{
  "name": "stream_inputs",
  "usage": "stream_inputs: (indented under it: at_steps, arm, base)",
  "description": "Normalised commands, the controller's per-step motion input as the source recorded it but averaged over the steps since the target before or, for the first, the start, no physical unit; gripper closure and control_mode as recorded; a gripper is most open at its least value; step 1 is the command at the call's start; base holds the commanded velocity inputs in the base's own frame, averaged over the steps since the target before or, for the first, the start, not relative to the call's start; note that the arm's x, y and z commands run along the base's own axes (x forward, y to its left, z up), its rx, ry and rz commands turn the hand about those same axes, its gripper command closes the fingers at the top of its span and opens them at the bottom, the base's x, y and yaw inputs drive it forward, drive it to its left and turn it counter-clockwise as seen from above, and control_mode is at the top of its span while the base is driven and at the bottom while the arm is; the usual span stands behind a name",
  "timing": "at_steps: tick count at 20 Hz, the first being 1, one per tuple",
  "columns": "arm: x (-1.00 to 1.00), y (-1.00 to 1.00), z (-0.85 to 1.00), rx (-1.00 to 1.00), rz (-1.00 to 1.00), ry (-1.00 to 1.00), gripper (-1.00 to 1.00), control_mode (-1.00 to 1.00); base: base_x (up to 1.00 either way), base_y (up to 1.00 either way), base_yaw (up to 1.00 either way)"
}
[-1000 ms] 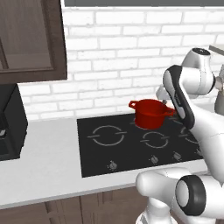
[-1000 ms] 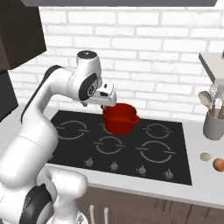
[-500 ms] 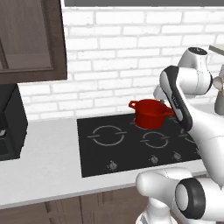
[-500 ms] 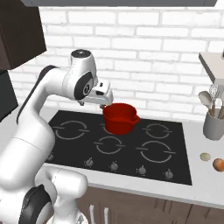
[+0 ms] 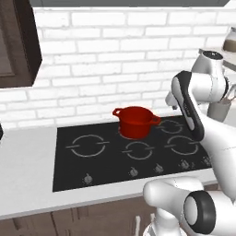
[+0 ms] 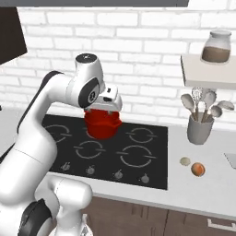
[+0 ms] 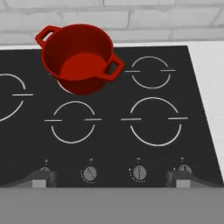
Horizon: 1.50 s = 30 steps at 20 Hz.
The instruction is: Put the onion and garlic in the pot. Retrieve the spatula and lightly stir the vegetables in the pot.
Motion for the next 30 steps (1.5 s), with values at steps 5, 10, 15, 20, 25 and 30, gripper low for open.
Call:
stream_inputs:
  at_steps: [5,10,15,20,25,30]
  arm:
    - [0.00,0.00,0.00,0.00,0.00,0.00,-1.00,1.00]
    - [0.00,0.00,0.00,0.00,0.00,0.00,-1.00,1.00]
    - [0.00,0.00,0.00,0.00,0.00,0.00,-1.00,1.00]
    - [0.00,0.00,0.00,0.00,0.00,0.00,-1.00,1.00]
    - [0.00,0.00,0.00,0.00,0.00,0.00,-1.00,1.00]
    - [0.00,-0.85,-0.68,-0.07,-0.17,0.07,-1.00,-1.00]
  base:
    - [0.13,-0.59,0.01]
    - [0.18,-0.34,0.06]
    - [0.09,-0.41,0.03]
    - [0.03,-0.52,0.00]
    - [0.00,-0.51,0.00]
    - [0.00,0.00,0.00]
